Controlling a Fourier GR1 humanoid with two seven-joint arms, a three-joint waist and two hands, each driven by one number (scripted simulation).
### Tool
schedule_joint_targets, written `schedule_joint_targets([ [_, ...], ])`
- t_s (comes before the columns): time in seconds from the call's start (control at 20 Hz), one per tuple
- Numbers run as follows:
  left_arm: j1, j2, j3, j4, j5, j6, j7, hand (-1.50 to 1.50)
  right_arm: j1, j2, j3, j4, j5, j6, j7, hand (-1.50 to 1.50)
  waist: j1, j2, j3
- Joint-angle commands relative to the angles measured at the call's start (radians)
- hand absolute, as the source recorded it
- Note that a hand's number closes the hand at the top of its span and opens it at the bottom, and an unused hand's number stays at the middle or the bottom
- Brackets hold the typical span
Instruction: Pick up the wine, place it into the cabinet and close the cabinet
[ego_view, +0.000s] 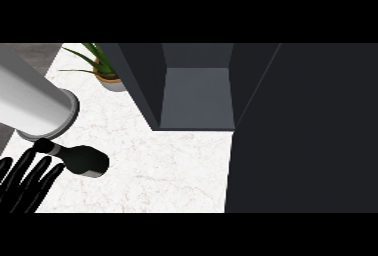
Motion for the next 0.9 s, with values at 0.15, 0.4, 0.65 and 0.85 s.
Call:
schedule_joint_targets([
  [0.15, -0.001, 0.049, 0.117, -0.184, 0.152, 0.065, 0.097, -1.50, -0.051, 0.000, 0.006, -0.106, 0.038, -0.055, 0.100, -1.50, 0.004, -0.001, 0.000],
  [0.4, -0.017, 0.092, 0.264, -0.100, 0.245, 0.013, 0.077, -1.50, -0.045, -0.005, -0.005, -0.152, 0.015, -0.062, 0.133, -1.50, 0.004, -0.004, -0.001],
  [0.65, -0.006, 0.086, 0.333, -0.026, 0.260, -0.030, 0.071, -1.50, 0.012, -0.013, -0.036, -0.146, -0.013, -0.020, 0.083, -1.50, -0.002, -0.001, 0.000],
  [0.85, -0.112, 0.156, 0.420, 0.013, 0.334, 0.036, 0.130, -1.50, 0.004, 0.000, -0.014, -0.179, 0.004, -0.041, 0.115, -1.50, -0.007, -0.001, 0.000],
])
